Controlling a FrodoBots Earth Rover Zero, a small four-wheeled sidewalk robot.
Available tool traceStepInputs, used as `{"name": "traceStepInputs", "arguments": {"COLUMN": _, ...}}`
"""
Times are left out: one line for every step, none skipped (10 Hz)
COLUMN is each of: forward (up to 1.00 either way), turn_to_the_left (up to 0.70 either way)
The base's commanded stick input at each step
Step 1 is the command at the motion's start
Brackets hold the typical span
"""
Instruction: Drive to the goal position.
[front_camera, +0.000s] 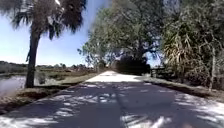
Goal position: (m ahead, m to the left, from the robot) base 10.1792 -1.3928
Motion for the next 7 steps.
{"name": "traceStepInputs", "arguments": {"forward": 0.87, "turn_to_the_left": 0.0}}
{"name": "traceStepInputs", "arguments": {"forward": 1.0, "turn_to_the_left": 0.0}}
{"name": "traceStepInputs", "arguments": {"forward": 1.0, "turn_to_the_left": 0.0}}
{"name": "traceStepInputs", "arguments": {"forward": 1.0, "turn_to_the_left": 0.0}}
{"name": "traceStepInputs", "arguments": {"forward": 1.0, "turn_to_the_left": 0.0}}
{"name": "traceStepInputs", "arguments": {"forward": 1.0, "turn_to_the_left": -0.1}}
{"name": "traceStepInputs", "arguments": {"forward": 1.0, "turn_to_the_left": -0.39}}
